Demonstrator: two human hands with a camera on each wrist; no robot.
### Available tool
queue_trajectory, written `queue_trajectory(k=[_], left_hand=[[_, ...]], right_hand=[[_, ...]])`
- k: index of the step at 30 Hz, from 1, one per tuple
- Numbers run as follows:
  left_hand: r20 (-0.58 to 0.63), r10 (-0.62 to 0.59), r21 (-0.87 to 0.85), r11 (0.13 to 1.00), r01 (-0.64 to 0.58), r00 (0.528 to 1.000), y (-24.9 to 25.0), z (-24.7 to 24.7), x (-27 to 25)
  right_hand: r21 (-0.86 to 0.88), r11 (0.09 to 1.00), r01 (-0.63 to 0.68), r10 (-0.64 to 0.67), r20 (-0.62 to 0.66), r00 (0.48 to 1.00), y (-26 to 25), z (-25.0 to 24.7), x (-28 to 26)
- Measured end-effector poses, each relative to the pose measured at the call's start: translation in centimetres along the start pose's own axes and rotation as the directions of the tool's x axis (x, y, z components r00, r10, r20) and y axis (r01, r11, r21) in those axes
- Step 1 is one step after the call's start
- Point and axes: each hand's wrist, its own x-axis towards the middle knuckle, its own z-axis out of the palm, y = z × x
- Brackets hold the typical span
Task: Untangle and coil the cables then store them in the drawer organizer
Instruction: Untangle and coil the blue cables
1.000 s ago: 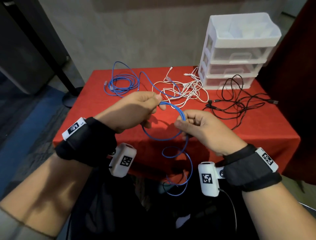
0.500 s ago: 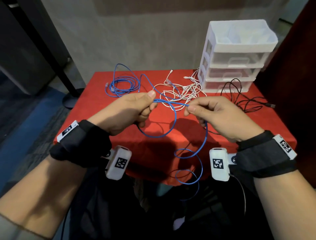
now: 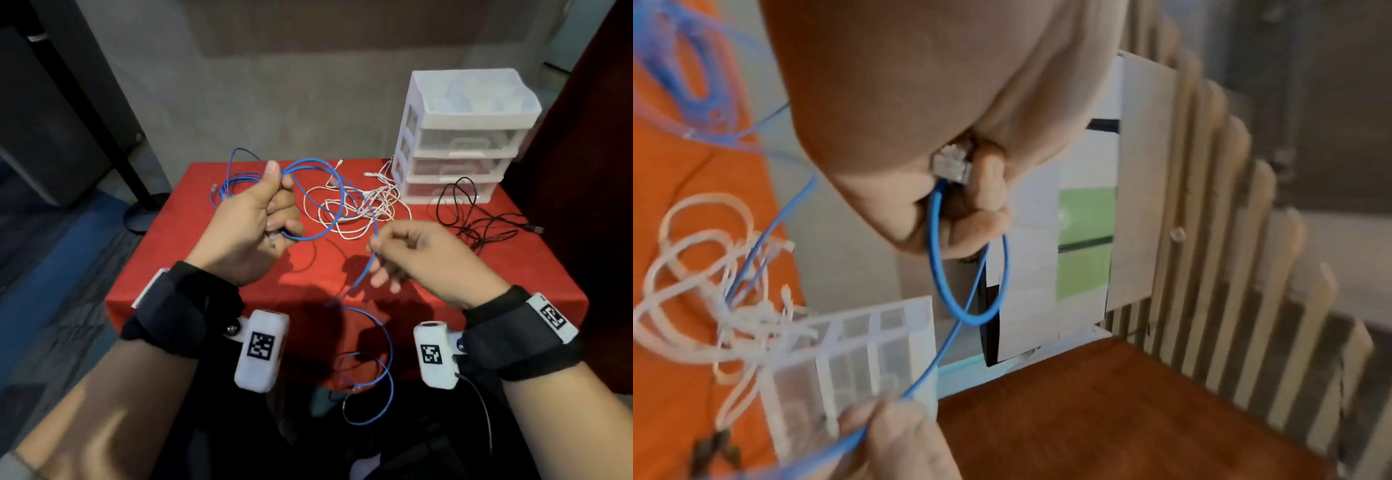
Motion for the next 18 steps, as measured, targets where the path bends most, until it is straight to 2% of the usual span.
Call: queue_trajectory(k=[3,6,8,10,12,15,17,18], left_hand=[[-0.017,-0.118,-0.225,0.968,0.111,0.993,-1.7,0.8,-0.1],[-0.119,-0.183,-0.247,0.958,0.149,0.976,-3.2,2.2,0.0],[-0.199,-0.203,-0.183,0.969,0.168,0.959,-3.7,3.1,0.0],[-0.212,-0.202,-0.215,0.964,0.156,0.956,-3.6,3.7,0.2],[-0.209,-0.128,-0.264,0.962,0.070,0.969,-2.8,4.1,0.7],[-0.241,-0.041,-0.262,0.965,-0.024,0.970,-1.4,4.2,1.4],[-0.244,0.044,-0.072,0.995,-0.064,0.969,-1.2,4.2,1.7],[-0.230,0.113,0.079,0.992,-0.097,0.967,-1.2,4.2,1.8]], right_hand=[[0.377,0.923,0.080,0.000,-0.206,0.979,-2.1,0.1,0.2],[0.503,0.838,0.211,-0.066,-0.290,0.955,-3.6,0.6,0.5],[0.489,0.829,0.271,-0.119,-0.320,0.940,-4.1,1.2,0.6],[0.462,0.834,0.301,-0.162,-0.316,0.935,-4.2,1.8,0.3],[0.433,0.856,0.280,-0.179,-0.259,0.949,-4.0,2.1,-0.1],[0.333,0.922,0.199,-0.174,-0.104,0.979,-3.1,1.9,-0.8],[0.227,0.960,0.162,-0.156,-0.042,0.987,-2.5,1.4,-1.3],[0.182,0.970,0.160,-0.152,-0.060,0.987,-2.3,1.1,-1.4]])
